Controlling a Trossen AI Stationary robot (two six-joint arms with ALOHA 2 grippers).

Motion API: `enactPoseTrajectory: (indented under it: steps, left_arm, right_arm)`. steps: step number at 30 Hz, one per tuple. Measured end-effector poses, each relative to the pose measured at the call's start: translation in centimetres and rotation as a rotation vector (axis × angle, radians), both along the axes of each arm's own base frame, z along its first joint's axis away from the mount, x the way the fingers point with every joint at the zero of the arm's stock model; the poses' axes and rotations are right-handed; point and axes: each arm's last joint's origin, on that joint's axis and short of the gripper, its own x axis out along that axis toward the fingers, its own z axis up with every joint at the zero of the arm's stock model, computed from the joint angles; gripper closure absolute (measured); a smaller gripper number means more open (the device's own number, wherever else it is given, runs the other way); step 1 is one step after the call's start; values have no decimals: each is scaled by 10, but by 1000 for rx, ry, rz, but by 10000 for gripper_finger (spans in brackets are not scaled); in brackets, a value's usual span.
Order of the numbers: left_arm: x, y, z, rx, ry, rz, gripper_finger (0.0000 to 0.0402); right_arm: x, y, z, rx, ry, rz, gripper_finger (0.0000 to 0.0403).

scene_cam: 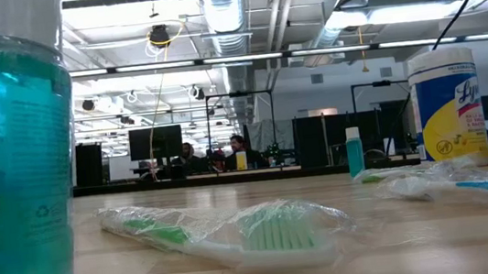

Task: Pick & Place toothbrushing station
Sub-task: Put the blue toothbrush into the black wire organizer, then put the green toothbrush into the black wire organizer

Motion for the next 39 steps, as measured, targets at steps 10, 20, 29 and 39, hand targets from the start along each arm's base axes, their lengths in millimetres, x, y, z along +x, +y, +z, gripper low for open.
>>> enactPoseTrajectory:
  steps: [10,20,29,39]
  left_arm:
    - [0,0,0,0,0,0,275]
    - [0,0,0,0,0,0,275]
    - [0,0,0,0,0,0,275]
    - [-3,0,-16,-28,51,2,275]
  right_arm:
    - [0,1,1,14,1,5,338]
    - [-1,-2,6,32,-3,6,298]
    - [-4,-10,22,94,11,45,265]
    - [-9,-28,51,177,-12,93,269]
